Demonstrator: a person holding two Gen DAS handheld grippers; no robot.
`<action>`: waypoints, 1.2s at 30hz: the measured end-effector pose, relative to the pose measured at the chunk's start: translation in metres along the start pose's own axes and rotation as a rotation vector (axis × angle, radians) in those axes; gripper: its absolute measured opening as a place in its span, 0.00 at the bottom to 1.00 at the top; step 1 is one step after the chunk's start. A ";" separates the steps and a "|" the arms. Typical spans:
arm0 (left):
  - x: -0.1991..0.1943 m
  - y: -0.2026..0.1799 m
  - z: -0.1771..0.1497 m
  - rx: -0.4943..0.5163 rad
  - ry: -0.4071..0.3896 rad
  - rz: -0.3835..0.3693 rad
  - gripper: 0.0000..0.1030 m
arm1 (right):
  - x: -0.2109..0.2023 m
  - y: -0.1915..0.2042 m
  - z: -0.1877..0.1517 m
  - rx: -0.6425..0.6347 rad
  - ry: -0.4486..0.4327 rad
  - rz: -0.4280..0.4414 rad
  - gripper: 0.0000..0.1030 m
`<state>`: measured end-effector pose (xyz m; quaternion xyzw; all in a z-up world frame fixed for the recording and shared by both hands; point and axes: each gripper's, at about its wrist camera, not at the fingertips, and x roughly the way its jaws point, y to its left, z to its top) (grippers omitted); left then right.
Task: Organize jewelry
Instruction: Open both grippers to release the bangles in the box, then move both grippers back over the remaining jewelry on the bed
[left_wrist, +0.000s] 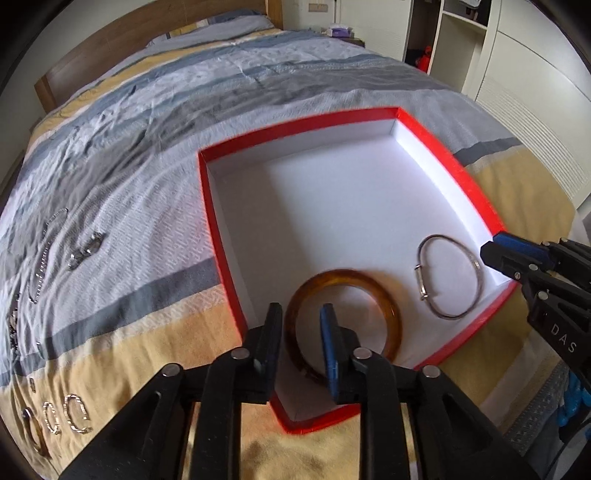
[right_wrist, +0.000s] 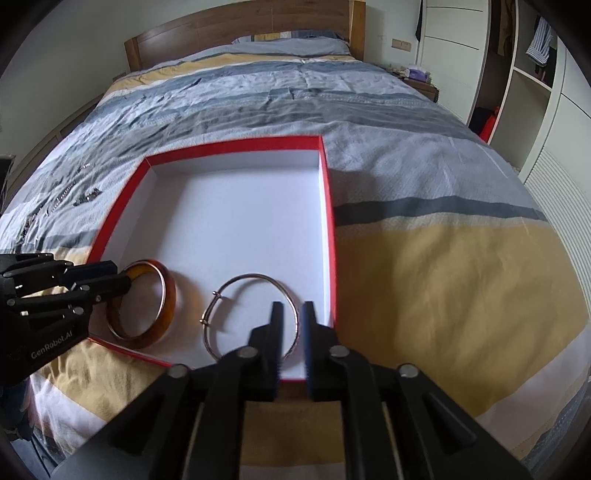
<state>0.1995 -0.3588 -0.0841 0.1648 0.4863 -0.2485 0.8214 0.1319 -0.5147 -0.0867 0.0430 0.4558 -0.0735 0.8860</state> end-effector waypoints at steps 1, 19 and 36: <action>-0.007 0.000 -0.001 0.002 -0.017 0.006 0.34 | -0.005 0.000 0.000 0.005 -0.012 -0.004 0.23; -0.117 0.071 -0.077 -0.138 -0.136 0.078 0.45 | -0.092 0.017 -0.013 0.107 -0.135 -0.008 0.27; -0.169 0.138 -0.122 -0.248 -0.196 0.129 0.49 | -0.135 0.087 -0.016 0.021 -0.189 0.032 0.27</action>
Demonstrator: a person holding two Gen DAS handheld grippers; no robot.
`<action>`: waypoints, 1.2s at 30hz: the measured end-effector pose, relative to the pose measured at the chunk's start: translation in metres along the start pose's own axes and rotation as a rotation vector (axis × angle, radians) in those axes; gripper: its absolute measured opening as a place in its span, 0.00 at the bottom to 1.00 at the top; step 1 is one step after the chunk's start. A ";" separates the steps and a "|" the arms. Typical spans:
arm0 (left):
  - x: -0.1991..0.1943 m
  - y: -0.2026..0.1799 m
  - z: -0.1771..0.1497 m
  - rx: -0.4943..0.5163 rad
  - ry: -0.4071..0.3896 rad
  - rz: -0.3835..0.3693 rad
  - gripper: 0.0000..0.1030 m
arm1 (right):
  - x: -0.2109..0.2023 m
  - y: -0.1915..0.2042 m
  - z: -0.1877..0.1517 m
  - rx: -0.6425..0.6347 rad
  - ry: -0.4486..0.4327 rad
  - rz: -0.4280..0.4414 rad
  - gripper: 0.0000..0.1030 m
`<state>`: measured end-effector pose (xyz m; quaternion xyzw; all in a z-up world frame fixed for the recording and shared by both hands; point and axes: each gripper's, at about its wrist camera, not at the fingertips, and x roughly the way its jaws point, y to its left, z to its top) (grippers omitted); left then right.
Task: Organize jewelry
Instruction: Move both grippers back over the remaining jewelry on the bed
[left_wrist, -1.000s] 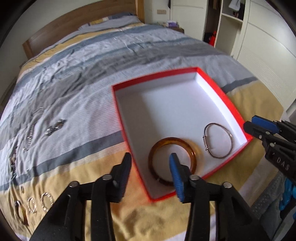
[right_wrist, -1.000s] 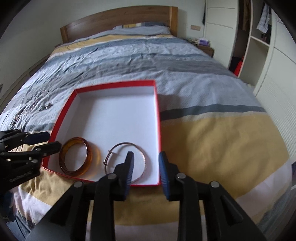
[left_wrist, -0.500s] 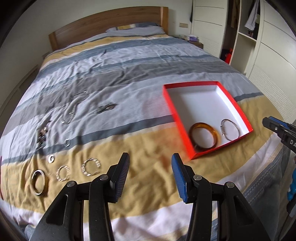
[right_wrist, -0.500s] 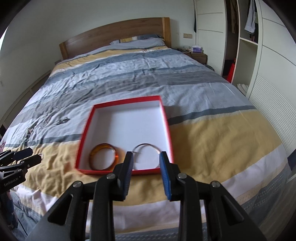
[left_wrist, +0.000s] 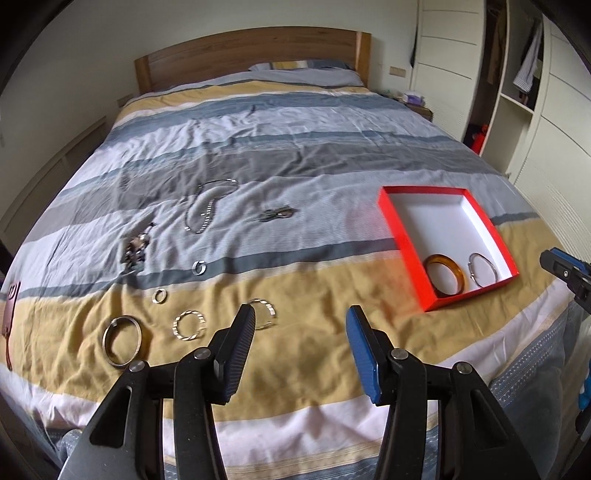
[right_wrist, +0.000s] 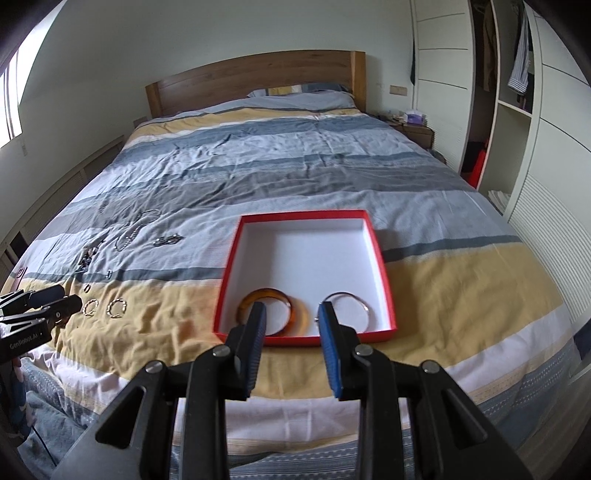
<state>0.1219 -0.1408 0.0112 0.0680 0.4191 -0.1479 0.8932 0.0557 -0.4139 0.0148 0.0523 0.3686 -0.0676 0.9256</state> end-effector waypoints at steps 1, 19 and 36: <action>-0.002 0.004 -0.001 -0.006 -0.003 0.002 0.50 | -0.001 0.005 0.000 -0.006 -0.001 0.003 0.27; -0.023 0.074 -0.018 -0.111 -0.025 0.056 0.61 | -0.012 0.051 -0.001 -0.072 -0.008 0.057 0.27; -0.046 0.179 -0.041 -0.268 -0.039 0.200 0.63 | -0.011 0.080 -0.001 -0.112 -0.015 0.120 0.34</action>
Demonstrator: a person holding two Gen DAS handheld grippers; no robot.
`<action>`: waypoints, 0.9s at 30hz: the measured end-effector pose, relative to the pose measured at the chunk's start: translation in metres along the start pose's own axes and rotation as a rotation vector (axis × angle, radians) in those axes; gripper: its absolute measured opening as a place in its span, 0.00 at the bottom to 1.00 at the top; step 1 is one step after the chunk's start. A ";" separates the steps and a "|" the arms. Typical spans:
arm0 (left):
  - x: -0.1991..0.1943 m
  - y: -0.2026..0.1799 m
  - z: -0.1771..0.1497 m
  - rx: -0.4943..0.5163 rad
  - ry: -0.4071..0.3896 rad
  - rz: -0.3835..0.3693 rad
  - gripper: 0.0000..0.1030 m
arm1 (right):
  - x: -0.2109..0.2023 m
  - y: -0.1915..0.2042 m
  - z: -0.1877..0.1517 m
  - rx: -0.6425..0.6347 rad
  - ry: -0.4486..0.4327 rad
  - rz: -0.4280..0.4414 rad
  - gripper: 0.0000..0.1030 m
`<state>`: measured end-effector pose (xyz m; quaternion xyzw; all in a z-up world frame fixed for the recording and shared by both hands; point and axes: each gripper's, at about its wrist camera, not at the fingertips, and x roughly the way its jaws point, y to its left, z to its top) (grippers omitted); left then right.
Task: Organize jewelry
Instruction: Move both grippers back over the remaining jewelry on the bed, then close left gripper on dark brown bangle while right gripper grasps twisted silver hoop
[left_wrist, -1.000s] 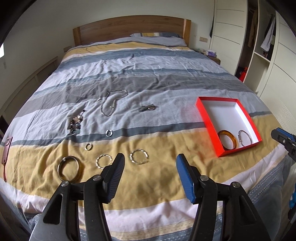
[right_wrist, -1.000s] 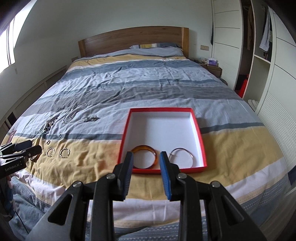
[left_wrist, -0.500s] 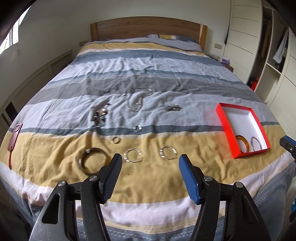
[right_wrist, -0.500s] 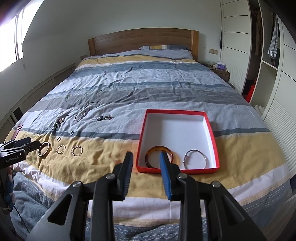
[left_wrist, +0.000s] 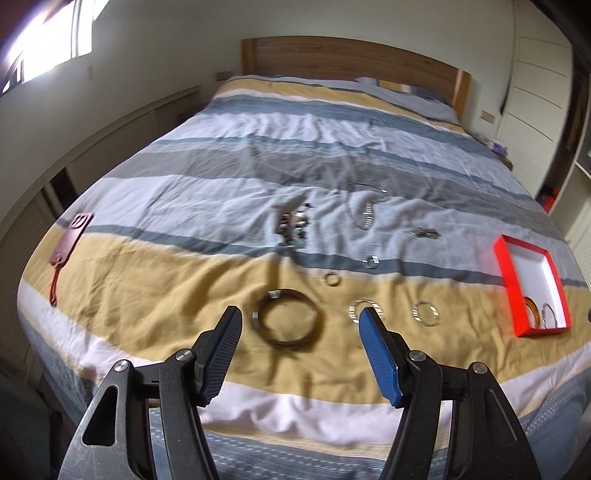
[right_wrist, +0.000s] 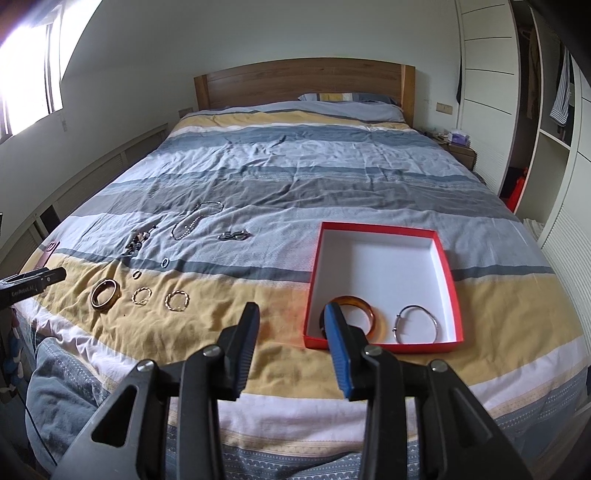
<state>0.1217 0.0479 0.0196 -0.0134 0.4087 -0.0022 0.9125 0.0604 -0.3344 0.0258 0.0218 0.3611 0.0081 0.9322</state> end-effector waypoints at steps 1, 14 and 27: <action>0.000 0.005 0.000 -0.009 0.000 0.008 0.63 | 0.001 0.001 0.000 -0.002 0.001 0.003 0.34; 0.013 0.041 -0.009 -0.070 0.030 0.047 0.64 | 0.015 0.019 -0.001 -0.031 0.022 0.057 0.34; 0.042 0.057 -0.020 -0.103 0.089 0.058 0.64 | 0.044 0.047 -0.005 -0.078 0.081 0.121 0.34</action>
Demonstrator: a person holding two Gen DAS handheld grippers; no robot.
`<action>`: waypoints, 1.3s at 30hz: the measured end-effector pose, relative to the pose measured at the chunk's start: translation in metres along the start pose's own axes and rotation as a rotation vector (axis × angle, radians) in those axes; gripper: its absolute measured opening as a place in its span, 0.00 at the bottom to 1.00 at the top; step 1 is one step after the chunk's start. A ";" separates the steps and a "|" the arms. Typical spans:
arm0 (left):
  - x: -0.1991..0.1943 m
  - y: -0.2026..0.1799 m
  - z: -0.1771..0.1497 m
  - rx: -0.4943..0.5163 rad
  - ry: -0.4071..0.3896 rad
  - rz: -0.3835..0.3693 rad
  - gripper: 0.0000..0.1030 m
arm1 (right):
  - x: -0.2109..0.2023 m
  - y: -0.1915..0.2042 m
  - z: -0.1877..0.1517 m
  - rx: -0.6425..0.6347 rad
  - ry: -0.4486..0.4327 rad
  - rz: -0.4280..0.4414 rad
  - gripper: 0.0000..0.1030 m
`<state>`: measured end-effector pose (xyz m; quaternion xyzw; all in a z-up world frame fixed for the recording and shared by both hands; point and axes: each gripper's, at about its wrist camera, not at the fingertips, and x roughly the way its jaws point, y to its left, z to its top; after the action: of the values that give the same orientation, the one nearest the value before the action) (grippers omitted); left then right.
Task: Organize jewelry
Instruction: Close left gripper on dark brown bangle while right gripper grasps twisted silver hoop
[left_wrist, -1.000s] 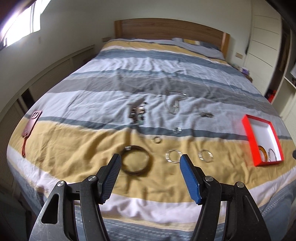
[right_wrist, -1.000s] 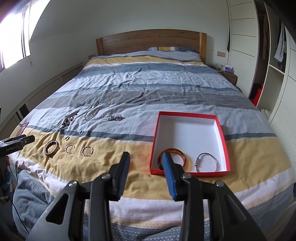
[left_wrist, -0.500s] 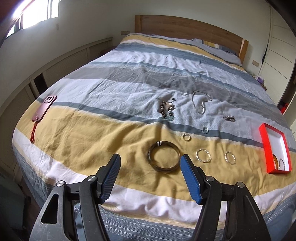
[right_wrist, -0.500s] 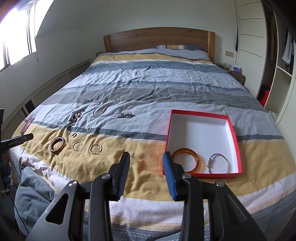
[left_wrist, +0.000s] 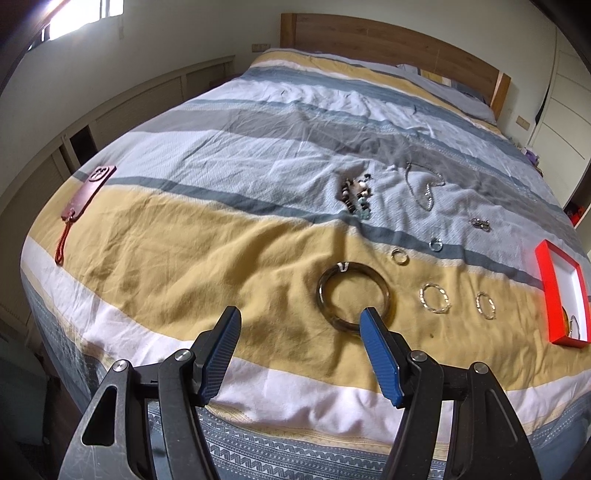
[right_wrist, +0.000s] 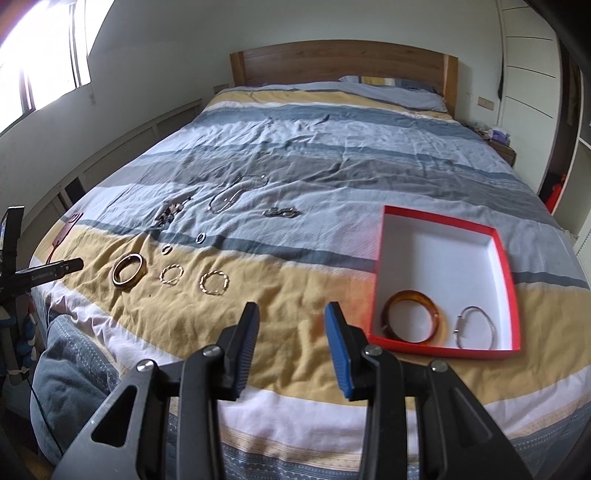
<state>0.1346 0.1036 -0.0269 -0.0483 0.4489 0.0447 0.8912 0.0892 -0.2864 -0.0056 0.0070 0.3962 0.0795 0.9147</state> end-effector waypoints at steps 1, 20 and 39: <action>0.003 0.001 -0.001 -0.002 0.005 0.001 0.64 | 0.003 0.002 0.000 -0.006 0.007 0.008 0.34; 0.049 0.015 0.001 -0.039 0.060 -0.016 0.64 | 0.071 0.063 -0.004 -0.131 0.140 0.166 0.34; 0.098 0.011 0.014 -0.018 0.127 -0.097 0.50 | 0.163 0.150 0.031 -0.283 0.221 0.315 0.34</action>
<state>0.2024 0.1199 -0.0977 -0.0804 0.5011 0.0025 0.8616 0.2001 -0.1123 -0.0907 -0.0683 0.4730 0.2760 0.8340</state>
